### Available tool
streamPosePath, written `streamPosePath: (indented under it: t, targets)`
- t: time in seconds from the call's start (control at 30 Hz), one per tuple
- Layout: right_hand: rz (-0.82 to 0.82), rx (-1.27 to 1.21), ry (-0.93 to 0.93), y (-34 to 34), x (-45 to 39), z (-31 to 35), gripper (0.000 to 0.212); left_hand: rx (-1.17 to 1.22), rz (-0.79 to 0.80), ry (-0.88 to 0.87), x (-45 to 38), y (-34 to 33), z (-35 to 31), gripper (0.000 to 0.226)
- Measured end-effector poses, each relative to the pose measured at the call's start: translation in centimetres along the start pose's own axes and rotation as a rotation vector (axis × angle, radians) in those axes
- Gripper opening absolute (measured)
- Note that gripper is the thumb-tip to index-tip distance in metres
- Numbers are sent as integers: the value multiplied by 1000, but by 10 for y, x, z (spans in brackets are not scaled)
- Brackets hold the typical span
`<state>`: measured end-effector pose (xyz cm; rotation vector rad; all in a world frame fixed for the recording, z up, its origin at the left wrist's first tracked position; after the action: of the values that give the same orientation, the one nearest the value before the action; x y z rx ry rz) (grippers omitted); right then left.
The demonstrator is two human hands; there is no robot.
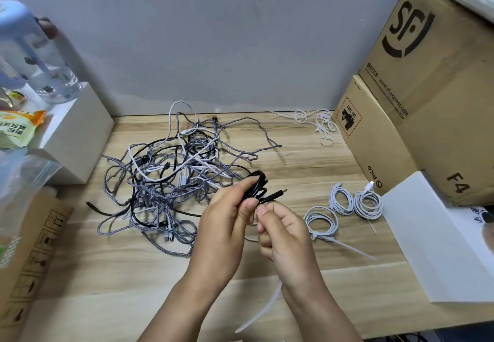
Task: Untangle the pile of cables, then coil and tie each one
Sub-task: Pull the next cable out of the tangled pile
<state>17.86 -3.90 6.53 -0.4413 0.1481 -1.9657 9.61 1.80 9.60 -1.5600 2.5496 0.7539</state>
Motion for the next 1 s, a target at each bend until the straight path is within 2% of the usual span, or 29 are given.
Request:
streamPosePath:
  t: [0.13, 0.23, 0.43, 0.6, 0.77, 0.8, 0.9, 1.0]
  targets:
    - [29, 59, 34, -2, -1, 4, 41, 152, 33, 100, 0, -2, 12, 30]
    - [39, 40, 69, -4, -1, 4, 27, 241, 54, 131, 1, -5, 12, 34]
    - [77, -26, 74, -6, -1, 2, 19, 430, 79, 191, 0, -9, 10, 25]
    - [97, 177, 46, -6, 1, -4, 13, 419, -25, 262, -1, 1, 21, 19]
    - [124, 301, 88, -14, 10, -4, 39, 378, -71, 241, -4, 11, 20, 17]
    - [111, 325, 122, -14, 13, 0, 39, 374, -66, 235, -4, 12, 20, 16]
    - [92, 496, 258, -13, 20, 17, 19, 401, -73, 248, -5, 14, 21, 12]
    - [119, 614, 323, -16, 22, 19, 45, 455, -89, 254, -6, 15, 24, 14]
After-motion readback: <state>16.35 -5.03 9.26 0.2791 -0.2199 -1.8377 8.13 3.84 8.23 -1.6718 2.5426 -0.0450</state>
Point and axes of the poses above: each hand's wrist, its own x-axis away from the middle knuckle, its own y-axis out of the back of the hand, z = x × y, the point moved 9 cm from there along -x, towards the middle knuckle, and after that the axes turned 2 degrees about z, right-handed, at the moved point
